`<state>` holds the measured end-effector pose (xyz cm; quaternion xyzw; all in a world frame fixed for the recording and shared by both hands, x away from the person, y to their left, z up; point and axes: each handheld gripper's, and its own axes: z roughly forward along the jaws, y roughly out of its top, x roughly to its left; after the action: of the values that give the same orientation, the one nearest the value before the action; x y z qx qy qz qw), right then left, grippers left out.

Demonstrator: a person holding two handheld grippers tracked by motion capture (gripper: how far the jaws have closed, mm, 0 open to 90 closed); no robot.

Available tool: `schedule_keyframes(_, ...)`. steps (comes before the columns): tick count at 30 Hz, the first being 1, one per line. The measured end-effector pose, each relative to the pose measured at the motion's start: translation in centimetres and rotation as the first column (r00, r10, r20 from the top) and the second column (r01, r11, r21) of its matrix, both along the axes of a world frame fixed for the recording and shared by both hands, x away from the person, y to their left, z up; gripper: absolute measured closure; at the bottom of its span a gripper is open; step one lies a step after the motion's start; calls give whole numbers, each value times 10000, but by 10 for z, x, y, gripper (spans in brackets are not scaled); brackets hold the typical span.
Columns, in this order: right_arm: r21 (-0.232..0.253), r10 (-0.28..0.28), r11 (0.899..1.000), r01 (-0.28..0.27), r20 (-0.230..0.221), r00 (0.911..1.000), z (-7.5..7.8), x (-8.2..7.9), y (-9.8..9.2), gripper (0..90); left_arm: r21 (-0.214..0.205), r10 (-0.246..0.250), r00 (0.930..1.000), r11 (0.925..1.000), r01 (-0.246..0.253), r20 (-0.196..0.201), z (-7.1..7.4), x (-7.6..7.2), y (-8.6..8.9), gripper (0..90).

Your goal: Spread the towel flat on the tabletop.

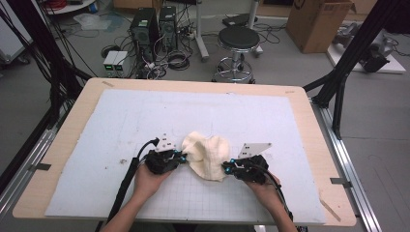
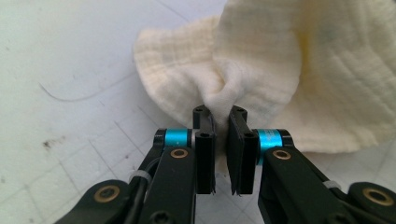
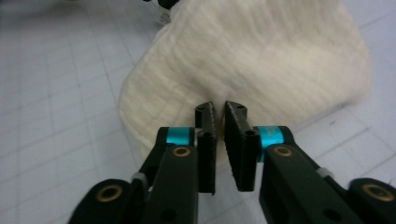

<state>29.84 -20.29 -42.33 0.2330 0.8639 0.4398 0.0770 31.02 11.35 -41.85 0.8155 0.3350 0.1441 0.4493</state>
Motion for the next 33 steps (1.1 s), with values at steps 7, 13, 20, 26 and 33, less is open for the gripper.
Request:
schedule_keyframes(7, 488, 316, 9982, -335, 394, 9987, 20, -14, 1, 895, 207, -289, 9992, 9994, 284, 262, 35, -12, 25, 818)
schedule_keyframes(13, 170, 693, 9974, -704, 585, 9959, 21, -18, 18, 820, 570, -227, 9997, 9981, 228, -25, 47, -24, 52, 818)
schedule_keyframes(20, -308, 495, 9984, -481, 476, 9976, 10, -2, 26, 672, 1013, 446, 9962, 9942, -369, -754, 31, 8, 62, 800)
schedule_keyframes(26, -262, 45, 9996, -47, -88, 10000, -1, 14, 27, 660, 1016, 1053, 9862, 9905, -927, -1276, 3, 38, 55, 770)
schedule_keyframes(33, 202, -67, 9998, 69, -67, 10000, 5, 11, 18, 631, 823, 815, 9928, 9938, -743, -873, 11, 32, 62, 579)
